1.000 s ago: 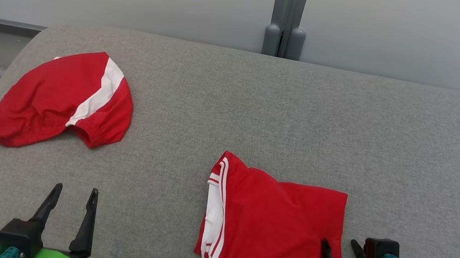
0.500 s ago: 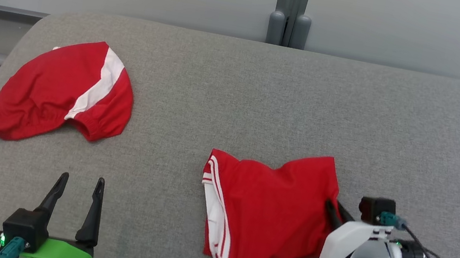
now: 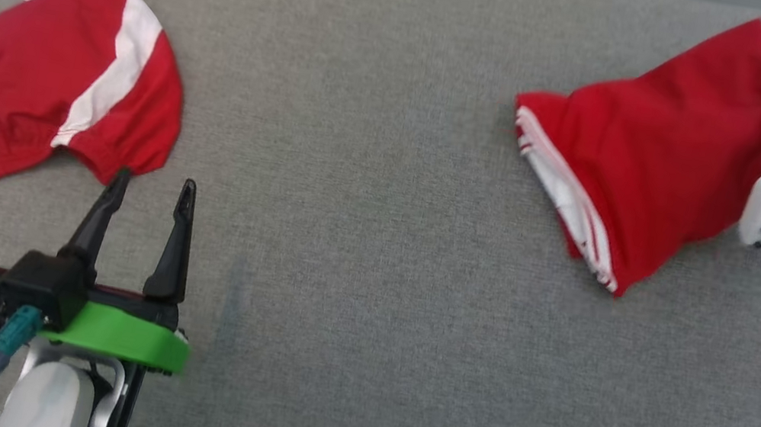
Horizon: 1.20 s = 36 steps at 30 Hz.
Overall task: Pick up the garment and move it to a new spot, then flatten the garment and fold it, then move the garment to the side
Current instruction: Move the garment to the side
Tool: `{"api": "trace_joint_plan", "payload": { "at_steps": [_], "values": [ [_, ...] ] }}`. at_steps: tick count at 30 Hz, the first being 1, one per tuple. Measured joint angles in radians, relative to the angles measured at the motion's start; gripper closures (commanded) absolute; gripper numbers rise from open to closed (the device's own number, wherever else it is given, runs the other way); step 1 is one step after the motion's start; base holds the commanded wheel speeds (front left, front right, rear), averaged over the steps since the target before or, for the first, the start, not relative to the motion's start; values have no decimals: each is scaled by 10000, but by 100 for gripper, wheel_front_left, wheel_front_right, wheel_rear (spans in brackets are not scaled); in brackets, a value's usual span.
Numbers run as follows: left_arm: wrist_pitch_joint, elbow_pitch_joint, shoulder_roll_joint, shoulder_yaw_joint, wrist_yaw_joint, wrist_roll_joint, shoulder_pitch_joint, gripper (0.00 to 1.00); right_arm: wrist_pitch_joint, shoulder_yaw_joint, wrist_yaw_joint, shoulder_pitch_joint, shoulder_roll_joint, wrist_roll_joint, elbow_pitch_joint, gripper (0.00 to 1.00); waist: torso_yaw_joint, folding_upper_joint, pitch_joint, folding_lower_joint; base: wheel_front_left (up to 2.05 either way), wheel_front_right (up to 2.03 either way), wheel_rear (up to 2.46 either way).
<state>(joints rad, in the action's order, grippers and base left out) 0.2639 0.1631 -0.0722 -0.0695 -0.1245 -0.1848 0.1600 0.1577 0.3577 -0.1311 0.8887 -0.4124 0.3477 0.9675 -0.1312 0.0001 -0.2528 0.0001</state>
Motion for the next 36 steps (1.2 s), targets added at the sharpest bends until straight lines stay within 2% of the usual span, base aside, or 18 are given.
{"api": "trace_joint_plan", "payload": {
  "at_steps": [7, 14, 21, 31, 33, 34, 36],
  "values": [
    [0, -729, -115, 221, -29, 104, 560, 0, -464, -217, -2, 1183, -1616, -40, -757, 100, 494, 0, -1444, 0, 0, 0, 0],
    [0, -1613, -280, 435, -31, 153, 668, 0, -1122, -508, -2, 1771, -2721, 12, -1722, 100, 1326, 0, -2476, 0, 0, 0, 0],
    [0, -2157, -456, 272, -42, 215, 674, 0, -1714, -894, -4, 1957, -3373, 25, -2374, 100, 1948, 0, -3288, 1, 0, 0, 0],
    [0, -2477, -577, 224, -44, 199, 685, 0, -2132, -1308, -6, 2356, -3545, -148, -2222, 100, 2109, 0, -3868, 1, 0, 0, 0],
    [0, -2481, -571, 222, -44, 199, 693, 0, -2088, -1371, -4, 2465, -3555, -270, -2125, 52, 2072, 0, -3916, 1, 0, 0, 0],
    [0, -2477, -566, 221, -44, 199, 703, 0, -2017, -1386, -4, 2512, -3565, -399, -2086, 0, 2053, 0, -3940, 1, 0, 0, 0],
    [0, -2418, -539, 184, -44, 198, 767, 0, -1847, -1409, -4, 2565, -3572, -596, -2015, 0, 2010, 0, -3959, 1, 0, 0, 0]
  ]
}}
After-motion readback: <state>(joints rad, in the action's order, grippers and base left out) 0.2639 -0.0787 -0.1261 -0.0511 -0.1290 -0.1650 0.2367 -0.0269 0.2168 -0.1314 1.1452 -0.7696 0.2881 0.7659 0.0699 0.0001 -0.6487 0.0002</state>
